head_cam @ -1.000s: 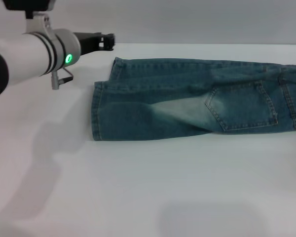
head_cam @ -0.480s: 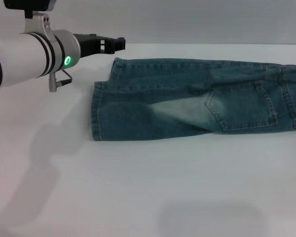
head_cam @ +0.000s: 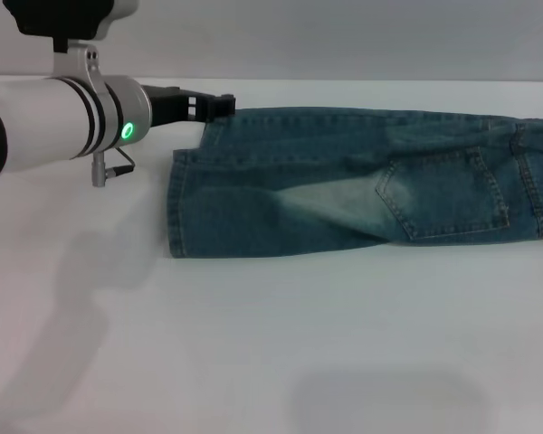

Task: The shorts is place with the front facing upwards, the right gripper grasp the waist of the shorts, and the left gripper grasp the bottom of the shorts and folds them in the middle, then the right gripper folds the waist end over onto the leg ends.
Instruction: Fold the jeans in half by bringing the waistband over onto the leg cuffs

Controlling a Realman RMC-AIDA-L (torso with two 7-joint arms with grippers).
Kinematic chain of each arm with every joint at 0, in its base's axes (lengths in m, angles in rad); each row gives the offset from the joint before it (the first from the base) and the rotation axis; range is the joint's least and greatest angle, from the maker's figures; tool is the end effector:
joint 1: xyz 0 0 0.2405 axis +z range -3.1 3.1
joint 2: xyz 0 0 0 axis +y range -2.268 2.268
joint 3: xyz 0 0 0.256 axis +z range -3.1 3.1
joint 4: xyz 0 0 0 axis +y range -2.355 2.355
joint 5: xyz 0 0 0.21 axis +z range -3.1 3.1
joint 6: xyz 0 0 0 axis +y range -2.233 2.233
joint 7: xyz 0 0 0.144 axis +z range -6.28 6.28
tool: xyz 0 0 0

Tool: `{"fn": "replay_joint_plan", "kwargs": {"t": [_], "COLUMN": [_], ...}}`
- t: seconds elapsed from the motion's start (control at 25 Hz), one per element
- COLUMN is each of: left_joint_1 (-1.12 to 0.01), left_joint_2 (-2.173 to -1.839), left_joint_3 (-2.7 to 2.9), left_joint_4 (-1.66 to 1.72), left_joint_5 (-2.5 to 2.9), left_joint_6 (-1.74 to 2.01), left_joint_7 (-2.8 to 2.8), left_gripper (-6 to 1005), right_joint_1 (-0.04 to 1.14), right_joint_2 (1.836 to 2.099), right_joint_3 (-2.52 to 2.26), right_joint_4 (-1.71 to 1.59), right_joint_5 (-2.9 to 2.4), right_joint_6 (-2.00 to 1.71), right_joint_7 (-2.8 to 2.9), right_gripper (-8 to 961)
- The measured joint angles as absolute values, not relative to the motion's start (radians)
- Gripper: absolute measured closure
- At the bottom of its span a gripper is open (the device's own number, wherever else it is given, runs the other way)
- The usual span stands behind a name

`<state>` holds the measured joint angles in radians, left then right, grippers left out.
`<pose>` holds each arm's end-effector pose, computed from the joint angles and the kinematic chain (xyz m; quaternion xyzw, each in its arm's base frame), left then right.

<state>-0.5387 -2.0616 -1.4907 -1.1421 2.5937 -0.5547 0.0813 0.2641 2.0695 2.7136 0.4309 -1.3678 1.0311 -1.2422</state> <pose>-0.1789 0.4231 -0.0272 -0.8134 -0.3992 -0.1037 0.4103 0.4191 0.2881 0.0684 -0.4214 0.6492 0.4973 0.3920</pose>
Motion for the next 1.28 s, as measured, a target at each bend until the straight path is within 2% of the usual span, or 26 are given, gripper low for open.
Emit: {"fn": "replay_joint_plan", "kwargs": {"t": [0.44, 0.64, 0.88, 1.28], "left_joint_1": [-0.529, -0.528, -0.525, -0.525], "left_joint_2": [-2.062, -2.061, -2.060, -2.060], "left_joint_3": [-1.484, -1.478, -1.474, -1.473], "left_joint_4": [-1.158, -1.162, -1.164, -1.163], "left_joint_5": [2.588, 2.588, 2.588, 2.588], "left_joint_6": [-0.568, -0.569, -0.569, -0.569], "left_joint_7": [0.081, 0.081, 0.081, 0.081], "left_gripper": [186, 186, 186, 186], "right_joint_1": [0.289, 0.295, 0.303, 0.366], "right_joint_2": [2.055, 2.054, 2.053, 2.040], "right_joint_3": [2.712, 2.712, 2.713, 2.721], "right_joint_4": [0.428, 0.425, 0.417, 0.362], "right_joint_5": [-1.388, -1.390, -1.391, -1.384], "right_joint_6": [1.004, 1.002, 0.978, 0.949], "right_joint_7": [-1.197, -1.175, -1.146, -1.139], "right_gripper": [462, 282, 248, 267]}}
